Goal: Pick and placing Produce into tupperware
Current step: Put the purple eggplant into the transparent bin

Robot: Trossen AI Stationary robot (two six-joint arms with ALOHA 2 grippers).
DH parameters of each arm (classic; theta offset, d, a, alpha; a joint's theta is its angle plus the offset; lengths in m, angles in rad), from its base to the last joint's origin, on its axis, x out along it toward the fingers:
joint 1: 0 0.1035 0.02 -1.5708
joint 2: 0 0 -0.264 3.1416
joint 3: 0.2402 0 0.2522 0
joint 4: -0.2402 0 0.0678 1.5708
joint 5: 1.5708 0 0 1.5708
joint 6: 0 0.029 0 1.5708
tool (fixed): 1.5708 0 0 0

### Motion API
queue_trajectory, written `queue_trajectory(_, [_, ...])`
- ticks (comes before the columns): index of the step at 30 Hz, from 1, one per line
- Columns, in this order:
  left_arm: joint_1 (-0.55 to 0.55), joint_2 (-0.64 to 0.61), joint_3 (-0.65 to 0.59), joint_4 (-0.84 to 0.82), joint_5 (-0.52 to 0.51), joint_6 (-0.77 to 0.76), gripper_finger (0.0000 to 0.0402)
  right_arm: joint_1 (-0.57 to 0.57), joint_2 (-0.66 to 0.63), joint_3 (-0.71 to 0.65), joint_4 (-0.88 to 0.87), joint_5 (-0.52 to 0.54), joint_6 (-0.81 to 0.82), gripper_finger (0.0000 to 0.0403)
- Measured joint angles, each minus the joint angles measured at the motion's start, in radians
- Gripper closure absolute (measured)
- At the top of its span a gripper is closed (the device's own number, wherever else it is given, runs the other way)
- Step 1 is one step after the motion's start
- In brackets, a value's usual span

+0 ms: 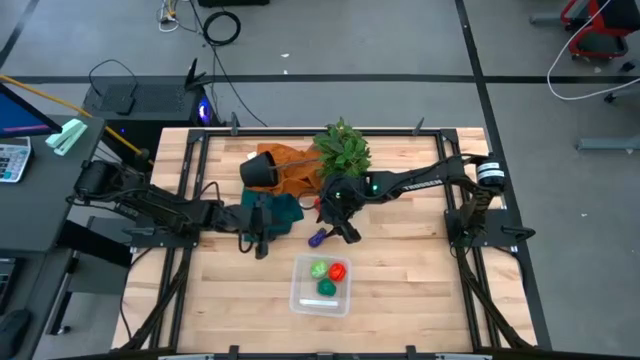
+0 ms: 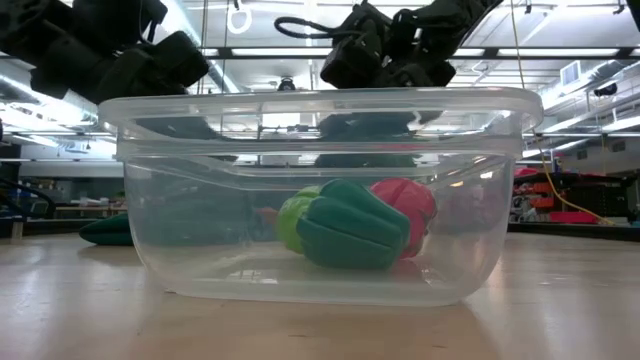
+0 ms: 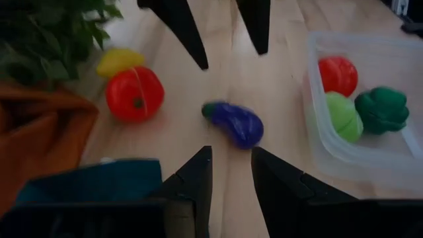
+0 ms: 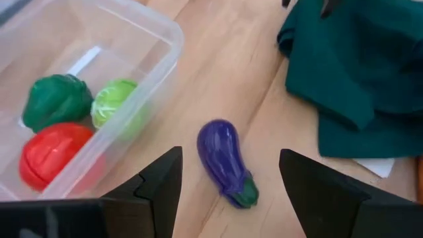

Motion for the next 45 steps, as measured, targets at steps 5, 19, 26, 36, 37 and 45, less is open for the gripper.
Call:
queue_trajectory(5, [0.000, -0.010, 0.000, -0.031, 0.002, -0.018, 0.0290, -0.002, 0.024, 0.005, 0.001, -0.016, -0.029, 0.0191])
queue_trajectory(19, [-0.003, -0.087, 0.000, -0.097, 0.001, -0.021, 0.0291, 0.001, 0.159, 0.149, -0.135, -0.037, -0.128, 0.0191])
queue_trajectory(26, [-0.003, -0.088, 0.000, -0.099, 0.000, -0.021, 0.0290, 0.019, 0.207, 0.181, -0.178, 0.009, -0.191, 0.0191])
queue_trajectory(36, [-0.003, -0.088, 0.000, -0.101, 0.000, -0.021, 0.0296, 0.042, 0.248, 0.184, -0.172, 0.071, -0.232, 0.0193])
queue_trajectory(37, [-0.003, -0.088, 0.000, -0.101, 0.000, -0.021, 0.0295, 0.042, 0.249, 0.184, -0.175, 0.072, -0.231, 0.0194])
queue_trajectory(45, [-0.003, -0.088, 0.000, -0.102, 0.000, -0.021, 0.0295, 0.041, 0.244, 0.184, -0.163, 0.072, -0.232, 0.0215])
